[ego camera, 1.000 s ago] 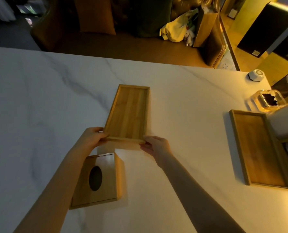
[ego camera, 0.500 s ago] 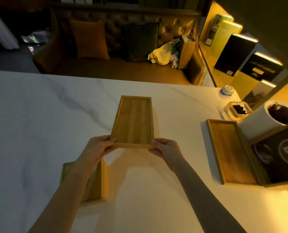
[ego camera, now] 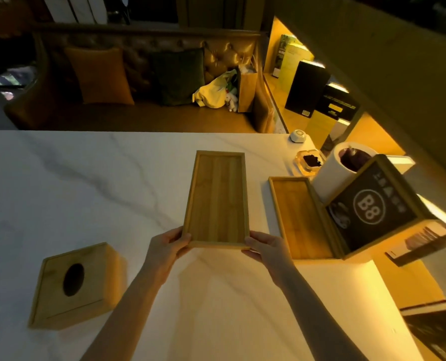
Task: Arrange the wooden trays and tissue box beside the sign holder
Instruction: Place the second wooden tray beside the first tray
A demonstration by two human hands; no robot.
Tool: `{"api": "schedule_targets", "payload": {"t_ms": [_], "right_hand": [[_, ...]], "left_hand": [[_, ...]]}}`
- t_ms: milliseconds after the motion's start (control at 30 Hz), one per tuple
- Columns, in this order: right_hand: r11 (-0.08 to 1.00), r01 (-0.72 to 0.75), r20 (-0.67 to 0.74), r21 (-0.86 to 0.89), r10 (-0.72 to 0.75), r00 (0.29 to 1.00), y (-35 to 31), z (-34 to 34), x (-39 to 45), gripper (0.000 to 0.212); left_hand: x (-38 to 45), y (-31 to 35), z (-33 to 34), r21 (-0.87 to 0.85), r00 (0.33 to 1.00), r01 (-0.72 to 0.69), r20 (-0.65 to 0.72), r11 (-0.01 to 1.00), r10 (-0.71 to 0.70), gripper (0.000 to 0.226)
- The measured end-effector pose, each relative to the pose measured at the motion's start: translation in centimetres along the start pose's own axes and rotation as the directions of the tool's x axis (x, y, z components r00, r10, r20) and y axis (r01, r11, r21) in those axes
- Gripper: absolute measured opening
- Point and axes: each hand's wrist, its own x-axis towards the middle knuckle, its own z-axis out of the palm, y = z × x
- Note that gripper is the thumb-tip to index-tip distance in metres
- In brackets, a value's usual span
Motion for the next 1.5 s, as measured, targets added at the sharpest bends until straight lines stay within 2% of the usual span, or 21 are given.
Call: {"api": "schedule_targets", "payload": {"t_ms": [267, 467, 733, 1233, 1400, 1500], "right_hand": [[0.996, -0.085, -0.074, -0.016, 0.084, 0.994, 2.2, -5.7, 0.1, 0.023], [0.990, -0.133, -0.060, -0.055, 0.129, 0.990, 3.1, -7.7, 1.1, 0.024], [0.982, -0.174, -0.054, -0.071, 0.171, 0.984, 3.5, -8.6, 2.5, 0.032], [0.974, -0.217, -0.116, -0.073, 0.207, 0.971, 4.5, -8.2, 4.4, 0.027], [0.968, -0.223, -0.153, -0.114, 0.205, 0.967, 4.7, -8.1, 4.9, 0.026], [0.953, -0.191, -0.194, -0.237, 0.146, 0.970, 5.1, -7.8, 4.8, 0.023]], "left_hand": [[0.1, -3.7, 5.1, 0.051, 0.999, 0.032, 0.011, 0.998, -0.033, 0.017], [0.4, -5.5, 6.9, 0.044, 0.996, 0.086, -0.038, 0.995, -0.084, 0.025], [1.7, -6.7, 7.9, 0.058, 0.991, 0.116, -0.077, 0.992, -0.111, 0.022], [3.3, -7.3, 8.5, 0.112, 0.985, 0.131, -0.124, 0.985, -0.117, 0.020], [3.5, -7.3, 8.6, 0.262, 0.994, 0.085, -0.083, 0.961, -0.066, 0.014], [3.4, -7.5, 8.6, 0.506, 0.993, 0.002, -0.100, 0.862, 0.056, 0.010]]}}
